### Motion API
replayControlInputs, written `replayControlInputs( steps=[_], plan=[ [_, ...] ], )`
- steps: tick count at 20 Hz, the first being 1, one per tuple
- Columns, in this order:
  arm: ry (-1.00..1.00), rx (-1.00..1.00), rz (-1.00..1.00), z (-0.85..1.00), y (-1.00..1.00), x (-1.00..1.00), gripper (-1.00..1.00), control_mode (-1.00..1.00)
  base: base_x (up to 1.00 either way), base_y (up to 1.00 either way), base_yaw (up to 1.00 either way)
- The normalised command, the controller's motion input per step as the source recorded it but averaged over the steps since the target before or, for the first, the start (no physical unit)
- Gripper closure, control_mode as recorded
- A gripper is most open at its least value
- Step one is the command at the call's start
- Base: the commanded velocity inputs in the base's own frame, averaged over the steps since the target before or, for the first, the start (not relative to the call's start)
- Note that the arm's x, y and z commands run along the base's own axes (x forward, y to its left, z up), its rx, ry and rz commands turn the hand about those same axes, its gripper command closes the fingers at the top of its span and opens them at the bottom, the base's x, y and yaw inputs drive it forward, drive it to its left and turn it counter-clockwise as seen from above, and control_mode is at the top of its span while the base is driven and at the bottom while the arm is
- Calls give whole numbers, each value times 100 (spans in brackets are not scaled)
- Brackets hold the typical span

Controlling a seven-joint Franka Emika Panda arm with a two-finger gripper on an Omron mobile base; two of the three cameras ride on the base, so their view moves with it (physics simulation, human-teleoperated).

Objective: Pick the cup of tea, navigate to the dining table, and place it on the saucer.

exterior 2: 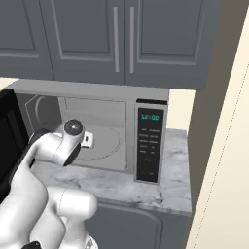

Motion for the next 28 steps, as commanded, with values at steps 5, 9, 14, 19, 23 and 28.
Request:
replayControlInputs(
  steps=[5,9,14,19,23,28],
  plan=[
    [3,-1,0,-15,27,56,-100,-100,0,0,0],
    [7,-7,0,0,38,45,-100,-100,0,0,0],
    [0,-8,0,-14,0,35,-100,-100,0,0,0],
    [0,-13,0,-29,0,8,-100,-100,0,0,0],
    [0,-9,0,-29,0,18,-100,-100,0,0,0],
    [0,-1,0,1,0,39,-100,-100,0,0,0]
  ],
)
